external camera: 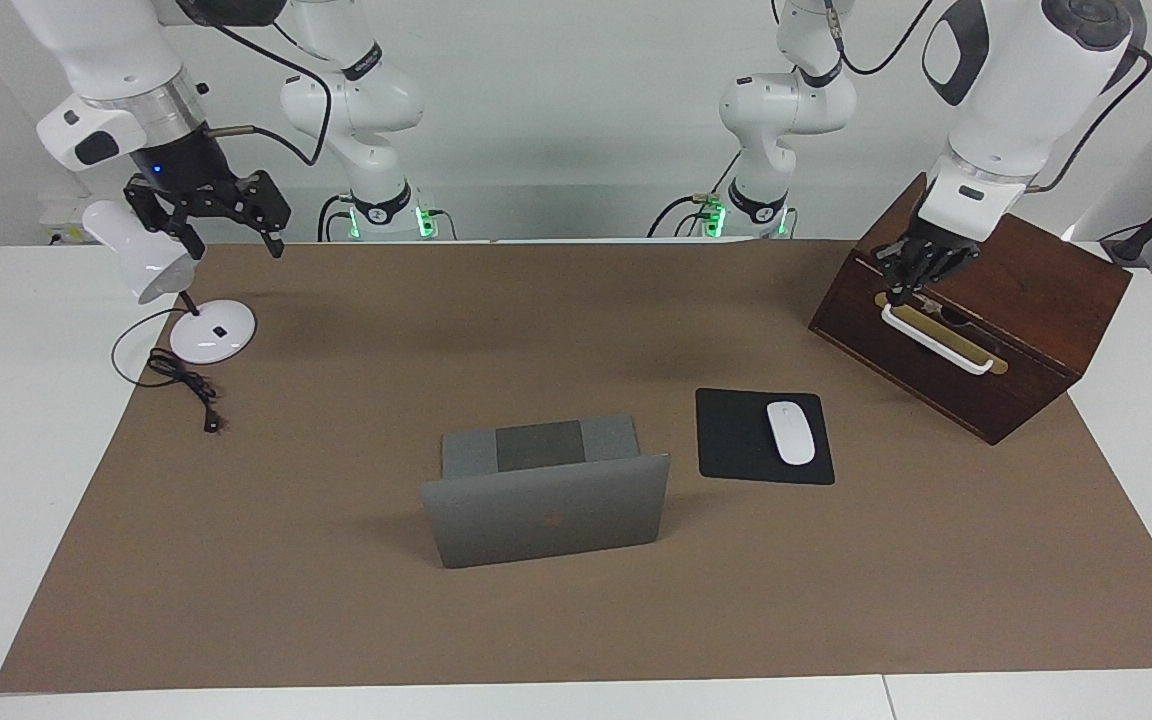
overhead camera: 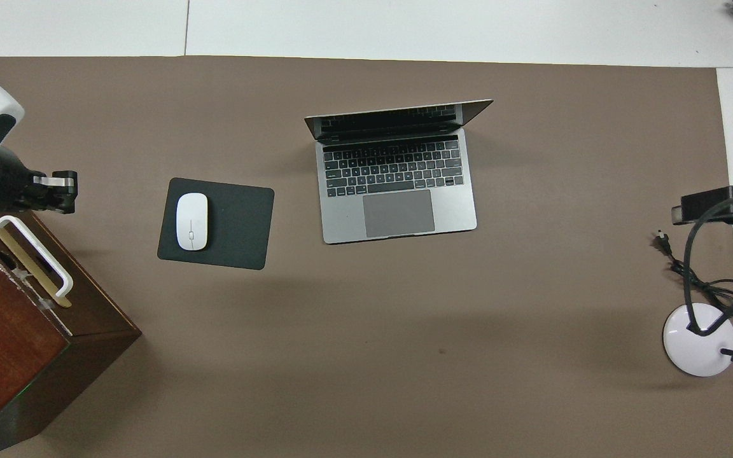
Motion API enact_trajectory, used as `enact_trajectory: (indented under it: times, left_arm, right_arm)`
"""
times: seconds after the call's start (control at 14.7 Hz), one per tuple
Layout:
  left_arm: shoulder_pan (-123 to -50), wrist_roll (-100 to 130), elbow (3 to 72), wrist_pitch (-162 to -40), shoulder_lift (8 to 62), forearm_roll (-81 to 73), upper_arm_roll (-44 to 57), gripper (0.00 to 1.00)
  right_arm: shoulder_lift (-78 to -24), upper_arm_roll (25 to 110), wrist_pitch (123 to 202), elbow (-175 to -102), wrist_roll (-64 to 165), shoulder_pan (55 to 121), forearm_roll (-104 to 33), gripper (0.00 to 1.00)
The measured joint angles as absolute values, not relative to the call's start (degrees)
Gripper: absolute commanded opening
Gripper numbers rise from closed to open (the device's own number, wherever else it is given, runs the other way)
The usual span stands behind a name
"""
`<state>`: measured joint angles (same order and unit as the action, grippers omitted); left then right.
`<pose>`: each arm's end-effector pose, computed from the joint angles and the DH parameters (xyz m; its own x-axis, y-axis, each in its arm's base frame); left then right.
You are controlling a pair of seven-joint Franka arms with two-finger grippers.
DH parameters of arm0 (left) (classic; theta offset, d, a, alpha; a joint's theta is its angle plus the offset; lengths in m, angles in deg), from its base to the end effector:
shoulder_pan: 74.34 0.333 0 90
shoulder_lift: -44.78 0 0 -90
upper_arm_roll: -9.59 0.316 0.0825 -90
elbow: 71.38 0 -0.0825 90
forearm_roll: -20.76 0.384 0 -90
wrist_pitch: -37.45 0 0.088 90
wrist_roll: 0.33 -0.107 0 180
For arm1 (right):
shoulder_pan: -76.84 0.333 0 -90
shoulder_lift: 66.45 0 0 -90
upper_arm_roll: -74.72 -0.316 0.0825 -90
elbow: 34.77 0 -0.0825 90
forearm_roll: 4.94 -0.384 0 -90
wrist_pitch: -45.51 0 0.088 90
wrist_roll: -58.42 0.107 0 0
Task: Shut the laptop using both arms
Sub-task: 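Reach the left gripper over the mouse pad toward the laptop's near edge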
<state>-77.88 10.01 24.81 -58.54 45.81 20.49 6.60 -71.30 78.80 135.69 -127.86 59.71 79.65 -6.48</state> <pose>0.5525 -0.0639 0.5923 0.9977 0.0669 0.0136 0.0669 -0.9977 0.0063 0.5283 -0.0106 0.6451 0.9985 -0.0447 0.0329 -0.0436 -0.9985 -0.0336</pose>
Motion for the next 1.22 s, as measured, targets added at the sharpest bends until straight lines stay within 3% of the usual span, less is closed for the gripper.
enact_trajectory:
  times: [0.82, 0.88, 0.95, 1.02, 1.09, 1.16, 1.22]
  left_arm:
    - [-78.5, 42.4, 38.3, -72.0, 50.3, 2.3, 6.3, 0.0]
    - [-78.6, 46.1, 39.4, -73.7, 50.4, 0.4, 6.3, 0.0]
    - [-78.6, 49.1, 40.2, -75.1, 50.6, -1.4, 6.2, 0.0]
    - [-78.6, 50.9, 40.8, -75.7, 50.6, -2.5, 6.2, 0.0]
    - [-78.6, 52.0, 41.3, -76.2, 50.7, -3.8, 6.2, 0.0]
    - [-78.6, 52.6, 41.9, -76.7, 50.7, -5.5, 6.2, 0.0]
    - [-78.6, 53.0, 42.7, -77.5, 50.8, -7.6, 6.2, 0.0]
  right_arm:
    - [-71.3, 78.8, 135.8, -127.9, 58.6, 79.6, -6.5, 1.0]
    - [-71.3, 78.9, 135.8, -127.9, 57.7, 79.5, -6.5, 0.95]
    - [-71.3, 78.9, 135.8, -127.9, 57.0, 79.4, -6.5, 0.79]
    - [-71.3, 79.0, 135.8, -127.9, 56.7, 79.3, -6.5, 0.52]
    - [-71.3, 79.0, 135.8, -127.9, 56.7, 79.3, -6.5, 0.1]
    - [-71.3, 79.0, 135.8, -127.9, 56.6, 79.3, -6.5, 0.0]
    - [-71.3, 79.1, 135.8, -127.9, 56.6, 79.2, -6.4, 0.0]
